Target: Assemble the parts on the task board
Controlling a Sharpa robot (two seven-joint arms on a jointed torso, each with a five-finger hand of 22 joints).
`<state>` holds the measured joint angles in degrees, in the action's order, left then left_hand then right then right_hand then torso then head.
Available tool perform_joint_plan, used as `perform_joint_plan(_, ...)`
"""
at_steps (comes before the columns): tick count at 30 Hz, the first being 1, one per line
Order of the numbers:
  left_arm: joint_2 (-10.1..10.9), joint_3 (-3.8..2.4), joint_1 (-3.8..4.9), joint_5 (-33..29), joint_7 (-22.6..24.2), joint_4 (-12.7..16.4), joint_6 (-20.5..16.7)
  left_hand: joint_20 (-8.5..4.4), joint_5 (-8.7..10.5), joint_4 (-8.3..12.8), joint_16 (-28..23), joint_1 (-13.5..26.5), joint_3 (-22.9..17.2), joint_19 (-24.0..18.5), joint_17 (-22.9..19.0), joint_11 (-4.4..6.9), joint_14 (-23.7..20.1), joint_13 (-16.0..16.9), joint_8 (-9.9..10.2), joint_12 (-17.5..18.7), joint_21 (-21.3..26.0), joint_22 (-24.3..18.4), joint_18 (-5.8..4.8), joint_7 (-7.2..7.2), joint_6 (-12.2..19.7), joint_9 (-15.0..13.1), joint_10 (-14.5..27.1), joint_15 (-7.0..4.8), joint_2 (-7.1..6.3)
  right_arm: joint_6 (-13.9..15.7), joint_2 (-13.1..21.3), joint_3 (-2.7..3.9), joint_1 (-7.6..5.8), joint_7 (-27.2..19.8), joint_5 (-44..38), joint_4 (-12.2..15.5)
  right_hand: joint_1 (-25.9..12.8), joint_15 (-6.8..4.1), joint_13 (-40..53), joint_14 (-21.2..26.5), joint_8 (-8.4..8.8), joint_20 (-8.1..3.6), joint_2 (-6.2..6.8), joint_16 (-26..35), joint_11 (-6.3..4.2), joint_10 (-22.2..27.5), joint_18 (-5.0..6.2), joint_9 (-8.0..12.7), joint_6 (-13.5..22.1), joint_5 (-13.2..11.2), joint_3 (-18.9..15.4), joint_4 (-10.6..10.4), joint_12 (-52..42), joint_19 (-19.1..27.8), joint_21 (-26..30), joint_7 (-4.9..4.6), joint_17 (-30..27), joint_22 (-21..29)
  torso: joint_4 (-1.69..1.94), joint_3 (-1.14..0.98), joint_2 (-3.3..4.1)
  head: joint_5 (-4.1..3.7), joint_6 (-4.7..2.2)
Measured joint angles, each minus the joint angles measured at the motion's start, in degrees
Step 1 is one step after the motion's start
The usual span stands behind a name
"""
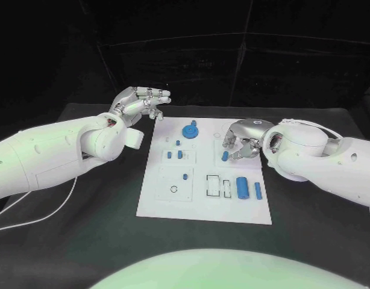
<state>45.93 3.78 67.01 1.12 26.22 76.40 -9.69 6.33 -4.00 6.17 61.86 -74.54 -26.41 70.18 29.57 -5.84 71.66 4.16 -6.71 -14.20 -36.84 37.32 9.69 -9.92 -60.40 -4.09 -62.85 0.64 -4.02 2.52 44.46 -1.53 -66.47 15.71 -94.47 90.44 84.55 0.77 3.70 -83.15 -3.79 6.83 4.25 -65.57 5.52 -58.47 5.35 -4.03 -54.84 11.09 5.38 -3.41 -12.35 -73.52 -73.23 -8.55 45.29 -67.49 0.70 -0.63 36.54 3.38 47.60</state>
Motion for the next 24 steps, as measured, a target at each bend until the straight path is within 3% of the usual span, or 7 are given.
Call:
perform_joint_plan(8,-0.15,0.0,0.0,0.0,-0.02,-0.08,0.11,0.0,0.0,0.0,0.0,0.0,0.0,0.0,0.0,0.0,0.0,0.0,0.0,0.0,0.0,0.0,0.0,0.0,0.0,0.0,0.0,0.0,0.0,-0.8,-1.34,-0.05,0.25,-1.19,-0.01,-1.09,0.85,-0.29,-0.14,-0.29,-0.36,-0.17,-1.2,-1.21,-0.3,-2.81,0.0,-0.06,-2.6,0.0,1.95,-0.01,0.18,-1.45,-1.7,-0.08,1.52,-1.99,-0.07,-0.01,0.0,0.0,0.1)
perform_joint_plan(18,-0.17,0.0,0.0,0.0,-0.05,-0.17,0.21,0.0,0.0,0.0,0.0,0.0,0.0,0.0,0.0,0.0,0.0,0.0,0.0,0.0,0.0,0.01,0.0,0.0,0.0,0.0,0.0,0.0,0.0,-1.05,-2.57,-0.1,0.78,-2.36,0.01,-2.62,1.01,-0.49,-0.13,-0.5,-0.65,-0.39,-1.49,-2.14,-0.5,-5.27,0.0,-0.06,-4.57,-0.27,4.48,-0.5,1.56,-2.07,-2.37,-0.11,2.21,-2.86,-0.07,-0.04,0.0,-0.03,0.28)
perform_joint_plan(24,-0.17,0.0,0.0,0.0,-0.07,-0.18,0.25,0.0,0.0,0.0,0.0,0.0,0.0,0.0,0.0,0.0,0.0,0.0,0.0,0.0,0.0,0.01,0.0,0.0,0.0,0.0,0.0,0.0,0.0,-1.13,-2.84,-0.11,0.95,-2.65,0.0,-3.0,1.71,-0.7,-0.12,-0.7,-0.65,-0.73,-2.18,-2.81,-0.83,-7.75,-0.01,-0.09,-6.6,-1.67,7.1,0.08,1.99,-2.82,-3.31,0.02,2.91,-4.06,-0.07,-0.03,0.0,0.0,0.4)
